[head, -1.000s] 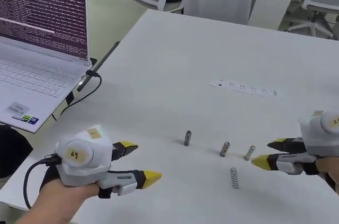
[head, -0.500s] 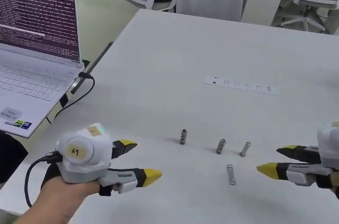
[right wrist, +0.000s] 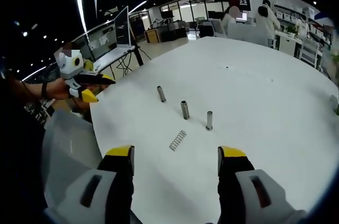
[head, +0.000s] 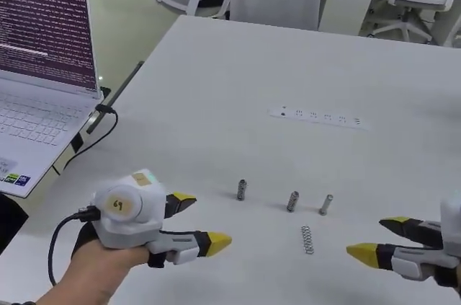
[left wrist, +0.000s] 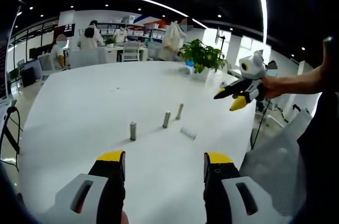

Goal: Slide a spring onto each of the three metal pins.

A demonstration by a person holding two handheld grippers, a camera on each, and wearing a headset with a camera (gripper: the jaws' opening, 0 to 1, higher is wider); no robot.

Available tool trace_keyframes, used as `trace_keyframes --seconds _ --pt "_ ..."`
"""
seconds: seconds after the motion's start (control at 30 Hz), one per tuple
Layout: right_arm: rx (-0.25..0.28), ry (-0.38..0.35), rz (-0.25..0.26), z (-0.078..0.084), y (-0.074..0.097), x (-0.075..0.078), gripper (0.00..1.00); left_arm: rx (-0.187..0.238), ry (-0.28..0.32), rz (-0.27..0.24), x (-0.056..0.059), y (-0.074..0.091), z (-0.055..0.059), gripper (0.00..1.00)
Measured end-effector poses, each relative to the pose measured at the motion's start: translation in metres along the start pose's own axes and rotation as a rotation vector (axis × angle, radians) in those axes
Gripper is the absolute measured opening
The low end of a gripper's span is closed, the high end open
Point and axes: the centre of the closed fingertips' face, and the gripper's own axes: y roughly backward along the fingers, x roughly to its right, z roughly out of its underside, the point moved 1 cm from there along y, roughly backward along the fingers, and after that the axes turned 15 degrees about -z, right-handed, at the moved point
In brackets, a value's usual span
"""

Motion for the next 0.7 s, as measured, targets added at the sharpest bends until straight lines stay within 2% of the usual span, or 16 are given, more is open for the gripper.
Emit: trace_keyframes --seconds 0.13,0.3,0.43,0.7 --pt "-0.001 -0.012 0.005 0.007 0.002 -0.005 0.64 -0.006 -0.003 0.023 0.009 -0.008 -0.001 0.56" --pt "0.023 -0.026 0.007 0.011 0.005 -0.01 0.68 -0.014 -0.006 0.051 0.021 -0.018 -0.002 0.56" --pt "0.031 -0.039 0.002 0.016 0.007 -0.008 0.67 -0.019 -0.012 0.071 0.03 -0.027 -0.003 0.55" --pt "0.039 -0.061 0.006 0.024 0.007 -0.014 0.69 -0.026 -0.014 0.105 0.051 -0.053 -0.007 0.54"
